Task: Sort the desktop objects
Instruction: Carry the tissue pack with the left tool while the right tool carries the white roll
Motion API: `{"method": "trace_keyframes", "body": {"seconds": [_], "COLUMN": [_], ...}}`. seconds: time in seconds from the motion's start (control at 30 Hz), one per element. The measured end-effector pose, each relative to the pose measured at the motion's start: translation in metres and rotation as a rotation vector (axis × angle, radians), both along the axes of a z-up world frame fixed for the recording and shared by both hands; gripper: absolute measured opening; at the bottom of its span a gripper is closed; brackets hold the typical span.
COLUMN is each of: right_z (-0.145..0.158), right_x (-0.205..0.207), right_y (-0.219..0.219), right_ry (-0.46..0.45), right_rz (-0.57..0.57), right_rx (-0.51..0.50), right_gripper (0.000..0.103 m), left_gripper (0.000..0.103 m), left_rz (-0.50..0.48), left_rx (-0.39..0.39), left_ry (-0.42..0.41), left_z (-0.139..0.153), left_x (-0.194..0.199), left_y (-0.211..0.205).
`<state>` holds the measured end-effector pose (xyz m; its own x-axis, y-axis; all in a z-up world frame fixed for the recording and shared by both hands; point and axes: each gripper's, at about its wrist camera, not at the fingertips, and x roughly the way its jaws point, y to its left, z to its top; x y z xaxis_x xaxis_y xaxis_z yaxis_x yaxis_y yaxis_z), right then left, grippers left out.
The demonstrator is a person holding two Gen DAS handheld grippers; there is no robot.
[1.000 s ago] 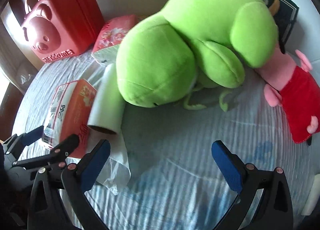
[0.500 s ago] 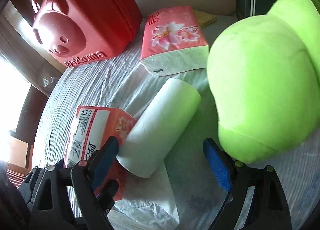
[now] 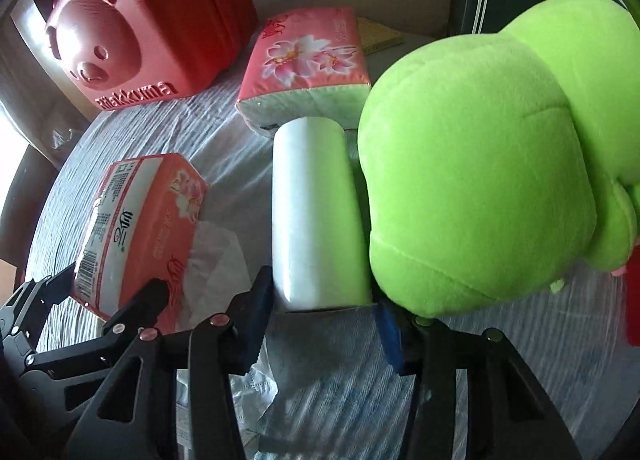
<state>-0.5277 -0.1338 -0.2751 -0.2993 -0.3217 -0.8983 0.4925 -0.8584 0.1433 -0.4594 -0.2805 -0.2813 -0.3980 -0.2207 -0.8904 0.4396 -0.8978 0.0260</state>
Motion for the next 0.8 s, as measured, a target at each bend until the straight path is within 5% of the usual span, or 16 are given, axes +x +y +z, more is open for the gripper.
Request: {"method": "trace_keyframes", "body": {"seconds": [0.43, 0.8], "right_z": [-0.009, -0.006], "right_x": [-0.014, 0.039], "right_y": [-0.015, 0.013], "right_ry": [0.049, -0.050], "right_rz": [0.015, 0.030], "right_rx": [0.040, 0.117], "right_gripper": [0.046, 0.047], "left_gripper": [0.083, 0.085], "left_rz": [0.008, -0.044], "left_rx": [-0.017, -0.005], "left_ry": [0.000, -0.077], "left_z": [-0.013, -0.007], "left_x": [-0.002, 0.043], "left_y": [0.000, 0.021]}}
